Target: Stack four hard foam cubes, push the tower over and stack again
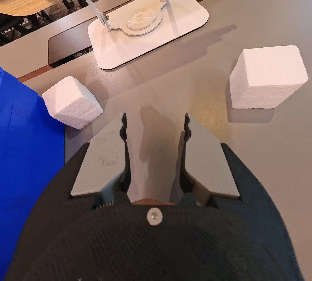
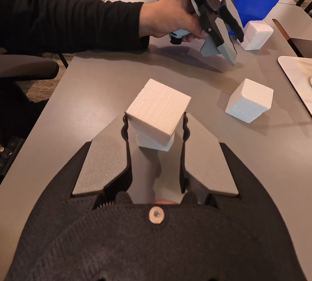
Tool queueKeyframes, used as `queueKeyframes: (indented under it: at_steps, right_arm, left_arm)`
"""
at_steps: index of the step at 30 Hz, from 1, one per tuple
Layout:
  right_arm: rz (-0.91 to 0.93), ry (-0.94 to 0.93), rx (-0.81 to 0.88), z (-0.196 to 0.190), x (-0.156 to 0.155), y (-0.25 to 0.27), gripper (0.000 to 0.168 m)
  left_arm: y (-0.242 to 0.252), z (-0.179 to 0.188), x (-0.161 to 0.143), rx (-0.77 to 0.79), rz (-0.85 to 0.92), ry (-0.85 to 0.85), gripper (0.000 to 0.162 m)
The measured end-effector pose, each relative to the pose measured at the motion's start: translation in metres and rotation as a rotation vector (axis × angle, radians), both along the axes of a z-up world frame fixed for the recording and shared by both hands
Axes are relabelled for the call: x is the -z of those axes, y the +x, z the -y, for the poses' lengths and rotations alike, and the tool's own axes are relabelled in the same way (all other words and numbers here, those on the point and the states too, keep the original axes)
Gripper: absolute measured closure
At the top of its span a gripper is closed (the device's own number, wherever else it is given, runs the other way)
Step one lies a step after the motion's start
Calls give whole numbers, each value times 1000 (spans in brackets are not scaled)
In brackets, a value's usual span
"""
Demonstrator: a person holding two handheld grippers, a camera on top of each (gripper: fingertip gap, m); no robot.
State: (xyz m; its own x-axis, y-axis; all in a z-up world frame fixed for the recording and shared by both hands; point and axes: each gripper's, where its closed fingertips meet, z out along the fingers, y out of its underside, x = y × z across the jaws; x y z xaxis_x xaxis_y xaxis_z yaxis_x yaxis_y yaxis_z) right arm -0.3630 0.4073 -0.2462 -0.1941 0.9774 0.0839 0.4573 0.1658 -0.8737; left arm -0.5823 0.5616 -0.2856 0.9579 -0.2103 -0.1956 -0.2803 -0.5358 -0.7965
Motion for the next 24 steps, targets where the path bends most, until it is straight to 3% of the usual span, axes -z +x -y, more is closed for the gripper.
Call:
queueKeyframes:
  at_steps: [15, 17, 20, 24]
  right_arm:
    - [-80, 3, 67, -14, -22, 17, 100]
    - [-92, 14, 76, -18, -27, 27, 108]
    - [-117, -13, 41, -17, -32, 42, 134]
    - [-21, -108, -48, -5, -7, 51, 153]
  left_arm:
    - [-2, 0, 0, -4, 4, 0, 95]
    - [-2, 0, -1, -5, 5, 3, 95]
    - [-3, 1, -4, -8, 11, 12, 95]
    - [-5, 0, -6, -16, 25, 20, 95]
